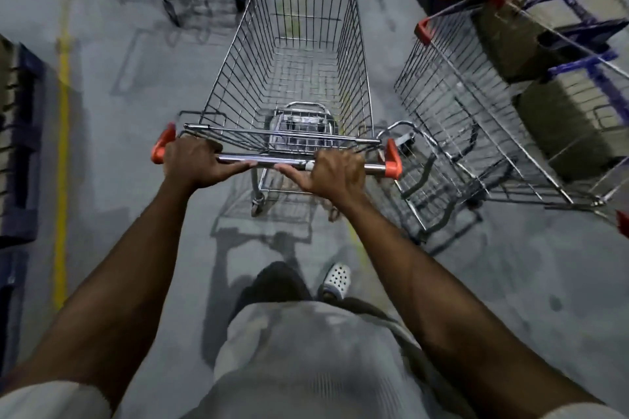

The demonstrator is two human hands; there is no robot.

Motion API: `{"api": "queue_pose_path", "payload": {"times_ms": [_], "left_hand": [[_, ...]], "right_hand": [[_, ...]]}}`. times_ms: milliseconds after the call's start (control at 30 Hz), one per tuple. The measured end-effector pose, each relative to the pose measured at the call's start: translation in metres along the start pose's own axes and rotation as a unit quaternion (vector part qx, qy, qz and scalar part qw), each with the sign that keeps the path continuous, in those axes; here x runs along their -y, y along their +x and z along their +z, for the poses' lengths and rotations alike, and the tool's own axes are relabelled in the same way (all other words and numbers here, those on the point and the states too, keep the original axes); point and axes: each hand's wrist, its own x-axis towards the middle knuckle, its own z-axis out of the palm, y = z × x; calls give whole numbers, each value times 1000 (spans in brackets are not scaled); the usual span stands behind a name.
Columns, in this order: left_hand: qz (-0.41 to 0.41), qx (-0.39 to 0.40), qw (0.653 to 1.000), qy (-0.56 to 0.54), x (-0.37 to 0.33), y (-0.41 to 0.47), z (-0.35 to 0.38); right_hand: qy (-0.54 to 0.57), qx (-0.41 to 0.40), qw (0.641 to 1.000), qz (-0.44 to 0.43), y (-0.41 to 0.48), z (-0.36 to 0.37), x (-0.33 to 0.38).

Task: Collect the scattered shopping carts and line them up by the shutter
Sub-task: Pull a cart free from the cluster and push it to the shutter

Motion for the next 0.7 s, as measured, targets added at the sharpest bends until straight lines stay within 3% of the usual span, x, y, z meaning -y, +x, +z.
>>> {"api": "queue_pose_path", "payload": {"times_ms": [233,333,467,700], "left_hand": [[-60,-30,998,8,-44,103,16],[-84,-42,996,9,-54,152,21],[-88,-29,996,5,-54,217,23],[-79,33,996,-24,-32,305,22]], "right_hand": [[-51,44,997,-36,124,34,-73],[-58,25,997,-52,178,50,-95],[-91,47,993,-57,246,64,-111],[-51,40,996,-61,335,90,-113]]}}
